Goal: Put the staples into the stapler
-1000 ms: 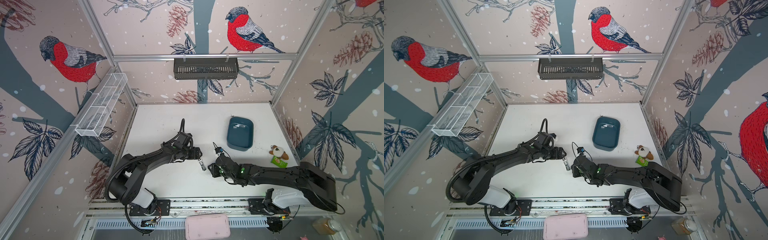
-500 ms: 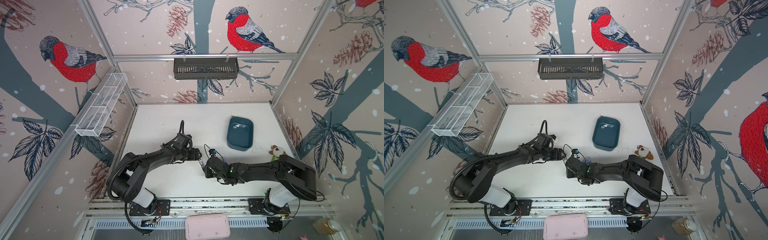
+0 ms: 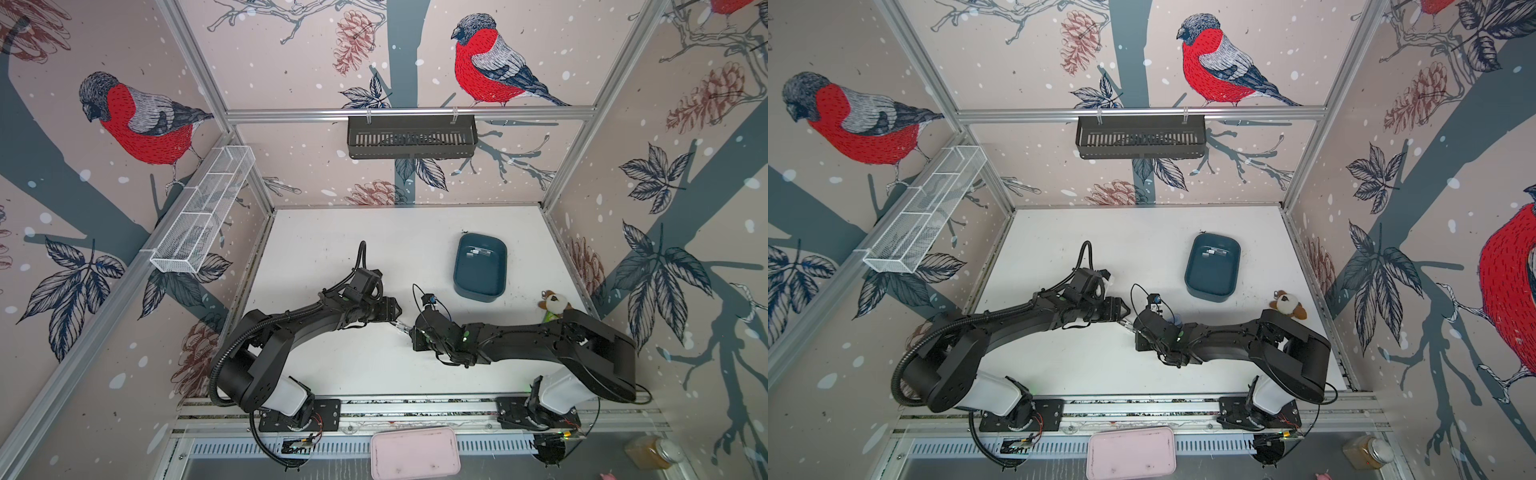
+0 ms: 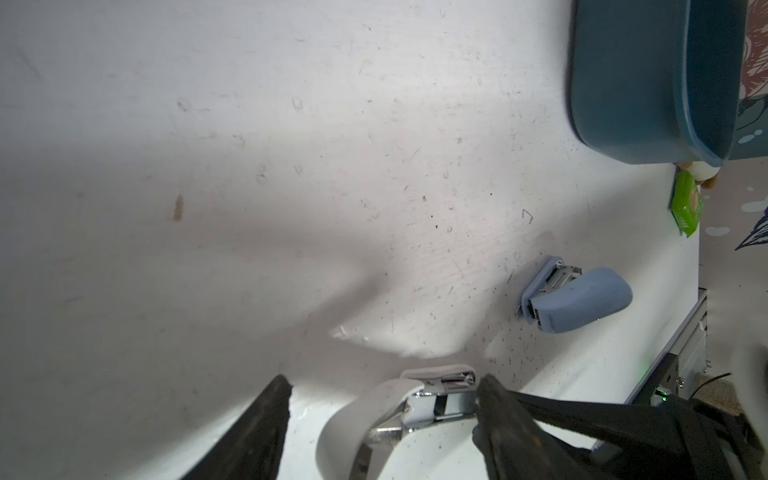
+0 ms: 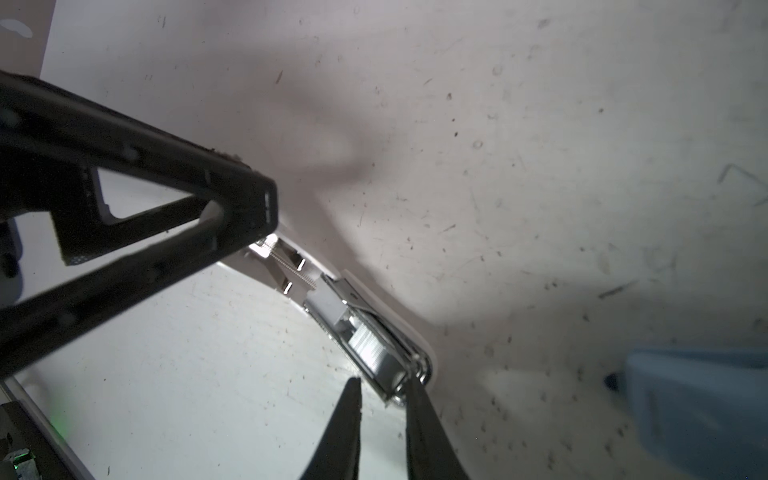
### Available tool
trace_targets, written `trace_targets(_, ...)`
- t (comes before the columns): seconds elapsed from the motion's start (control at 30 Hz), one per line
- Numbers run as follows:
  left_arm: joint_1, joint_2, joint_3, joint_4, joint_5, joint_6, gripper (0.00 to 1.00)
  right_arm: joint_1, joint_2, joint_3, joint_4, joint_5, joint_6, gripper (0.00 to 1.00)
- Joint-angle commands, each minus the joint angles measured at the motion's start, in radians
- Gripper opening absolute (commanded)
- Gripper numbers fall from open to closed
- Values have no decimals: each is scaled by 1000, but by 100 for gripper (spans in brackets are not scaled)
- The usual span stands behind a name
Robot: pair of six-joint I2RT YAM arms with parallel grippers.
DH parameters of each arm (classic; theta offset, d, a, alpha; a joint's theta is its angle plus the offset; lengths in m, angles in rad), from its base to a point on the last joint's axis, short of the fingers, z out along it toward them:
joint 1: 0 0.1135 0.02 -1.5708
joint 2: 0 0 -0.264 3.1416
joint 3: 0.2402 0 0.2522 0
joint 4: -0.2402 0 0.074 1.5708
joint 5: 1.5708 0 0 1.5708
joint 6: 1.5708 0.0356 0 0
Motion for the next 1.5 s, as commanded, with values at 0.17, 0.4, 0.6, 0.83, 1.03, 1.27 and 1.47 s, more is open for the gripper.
trace_targets(0.17, 1, -31, -9, -7, 14, -7, 70, -18, -14, 1, -2, 4, -23, 22)
trace_targets(0.4, 1, -56, -14, -31, 5, -12, 71, -30, -8, -1, 3, -9, -26, 19)
trace_targets(0.6, 1, -64, -17, -21, 32, -14, 67, -36, 13, 2, 18, -14, -30, 14)
trace_targets(0.83, -1, -105, -43, -36, 70, -18, 54, -41, 23, 7, -6, 6, -41, 6)
trace_targets(1.03, -3, -133, -75, -80, 75, -46, 51, -41, 41, 21, -16, 12, -50, 5)
trace_targets(1.27, -4, -181, -106, -123, 74, -68, 58, -33, 58, 40, -31, 28, -60, 5)
trace_targets(1.47, -8, -194, -120, -112, 155, -84, 63, -29, 63, 45, -36, 35, -66, 4)
